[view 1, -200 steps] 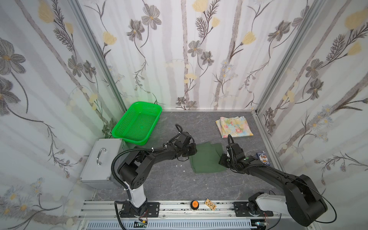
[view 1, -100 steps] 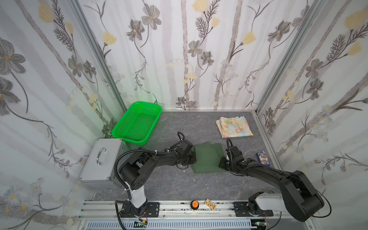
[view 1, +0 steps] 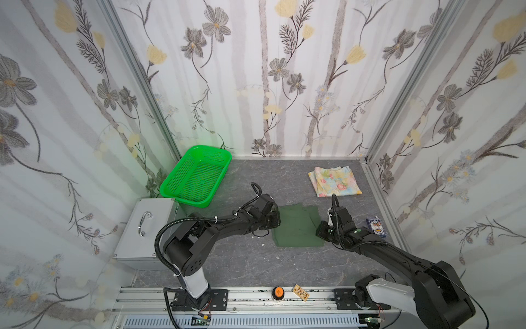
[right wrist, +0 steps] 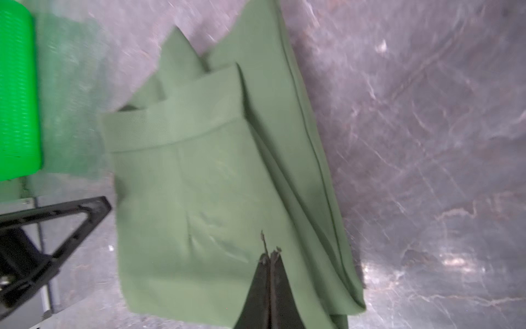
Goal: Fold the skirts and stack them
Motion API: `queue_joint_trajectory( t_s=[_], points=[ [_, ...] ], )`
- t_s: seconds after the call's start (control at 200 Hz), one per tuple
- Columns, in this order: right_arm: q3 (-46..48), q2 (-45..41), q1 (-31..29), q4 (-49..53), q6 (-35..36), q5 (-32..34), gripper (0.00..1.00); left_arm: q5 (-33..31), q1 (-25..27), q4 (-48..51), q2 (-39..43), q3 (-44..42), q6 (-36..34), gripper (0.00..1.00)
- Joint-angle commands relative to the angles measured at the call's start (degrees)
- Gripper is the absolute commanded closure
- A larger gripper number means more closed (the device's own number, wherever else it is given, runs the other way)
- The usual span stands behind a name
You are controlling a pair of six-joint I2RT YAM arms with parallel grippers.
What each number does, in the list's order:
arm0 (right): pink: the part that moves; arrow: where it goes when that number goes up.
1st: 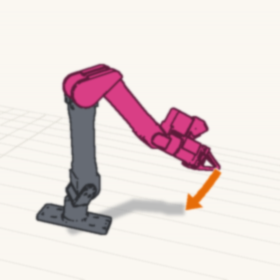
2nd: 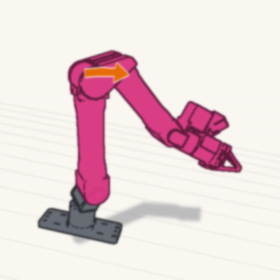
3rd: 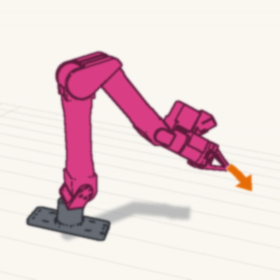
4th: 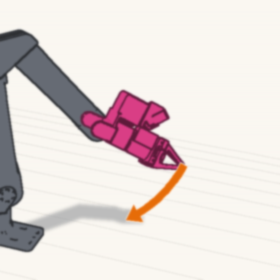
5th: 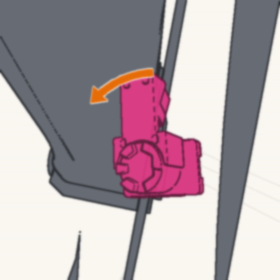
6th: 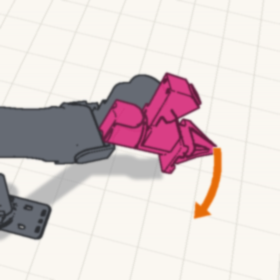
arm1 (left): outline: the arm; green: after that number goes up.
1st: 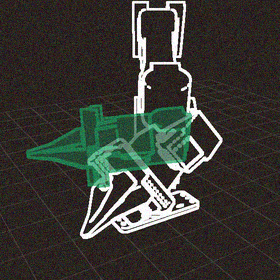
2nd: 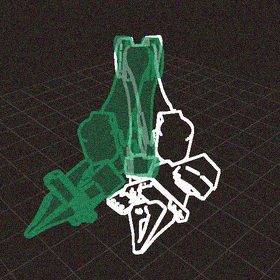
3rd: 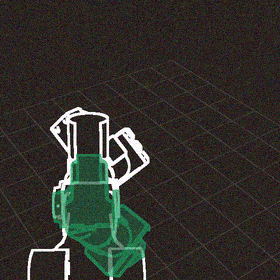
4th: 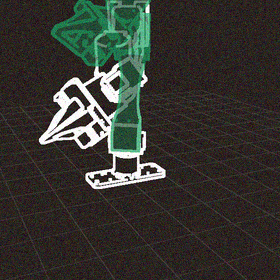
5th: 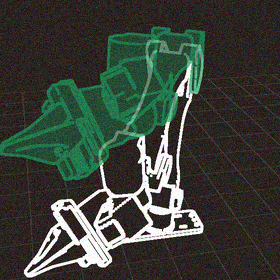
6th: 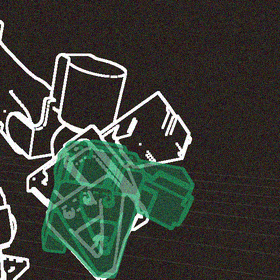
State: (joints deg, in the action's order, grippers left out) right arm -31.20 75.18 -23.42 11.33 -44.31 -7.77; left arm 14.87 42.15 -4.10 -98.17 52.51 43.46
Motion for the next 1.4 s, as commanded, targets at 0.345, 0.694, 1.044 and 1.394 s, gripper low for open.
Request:
queue_joint_trajectory(
  t_s=[0.345,0.694,1.044,1.394],
  points=[
    [-3.29,7.47,9.01,1.83,13.65,-5.65,0.21,0.19,1.00,0.23,-2.96,2.22,-0.20,1.00],
    [-0.67,13.18,9.01,-3.65,16.19,-11.52,0.18,0.24,1.09,0.23,-4.71,2.68,-0.13,1.00],
    [0.63,18.42,4.96,-7.51,15.45,-12.51,0.28,0.42,1.35,0.23,-7.75,3.26,-0.09,1.00],
    [0.77,21.70,1.50,-8.13,14.18,-7.29,0.41,0.05,1.35,0.23,-8.60,3.10,-0.02,1.00]
  ],
)
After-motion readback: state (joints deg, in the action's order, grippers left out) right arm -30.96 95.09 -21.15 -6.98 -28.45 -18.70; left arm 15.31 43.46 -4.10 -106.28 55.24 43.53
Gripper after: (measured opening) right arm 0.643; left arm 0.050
